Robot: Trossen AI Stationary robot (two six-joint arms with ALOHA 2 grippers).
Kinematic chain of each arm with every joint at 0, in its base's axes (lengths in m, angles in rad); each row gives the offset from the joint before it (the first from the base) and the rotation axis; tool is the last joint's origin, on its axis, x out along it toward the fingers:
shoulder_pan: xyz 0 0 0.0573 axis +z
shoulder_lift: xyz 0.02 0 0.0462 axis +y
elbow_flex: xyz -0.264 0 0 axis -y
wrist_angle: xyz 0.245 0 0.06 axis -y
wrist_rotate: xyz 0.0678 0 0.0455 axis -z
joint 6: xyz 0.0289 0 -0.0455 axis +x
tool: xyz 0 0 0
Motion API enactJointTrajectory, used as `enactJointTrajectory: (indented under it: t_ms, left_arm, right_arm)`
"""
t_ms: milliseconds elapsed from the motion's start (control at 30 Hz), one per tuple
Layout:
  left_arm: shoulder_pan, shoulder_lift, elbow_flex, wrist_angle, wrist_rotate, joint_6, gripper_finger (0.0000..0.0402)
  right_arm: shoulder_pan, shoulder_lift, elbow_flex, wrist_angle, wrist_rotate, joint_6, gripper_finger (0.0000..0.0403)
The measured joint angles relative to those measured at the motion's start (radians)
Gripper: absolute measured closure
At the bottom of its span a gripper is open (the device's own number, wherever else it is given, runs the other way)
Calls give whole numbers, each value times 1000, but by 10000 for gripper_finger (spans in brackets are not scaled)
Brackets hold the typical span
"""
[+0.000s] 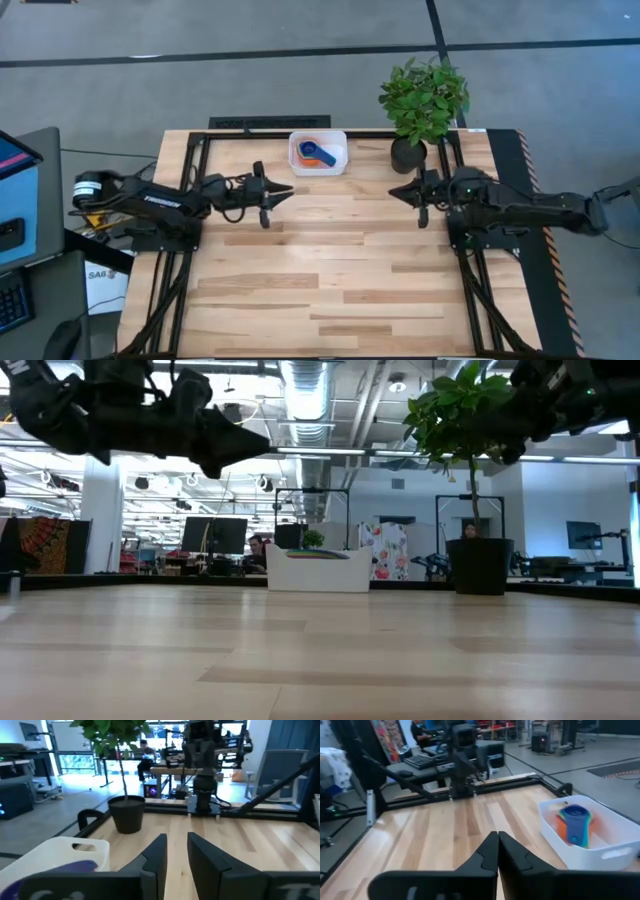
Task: Nest measuring cups in basket
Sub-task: Return to Home Position
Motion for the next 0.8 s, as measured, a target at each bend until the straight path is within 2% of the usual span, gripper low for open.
enactJointTrajectory:
  t_ms: [133, 267, 400, 600, 800]
  left_arm:
    - [-16, -70, -59, 15, -6, 2, 348]
    - [-39, -189, -153, 14, -66, -7, 364]
    - [-62, -327, -235, -14, -122, -9, 382]
    - [-98, -516, -261, -216, -129, -38, 400]
    - [-155, -686, -253, -420, -135, -23, 401]
  right_arm:
    - [-26, -71, 0, -83, -6, -1, 377]
    - [-31, -147, 0, -159, -5, -3, 387]
    - [-30, -221, 0, -235, 97, 14, 387]
    - [-8, -305, -3, -262, 71, 12, 374]
    - [27, -428, -122, -237, 79, 56, 387]
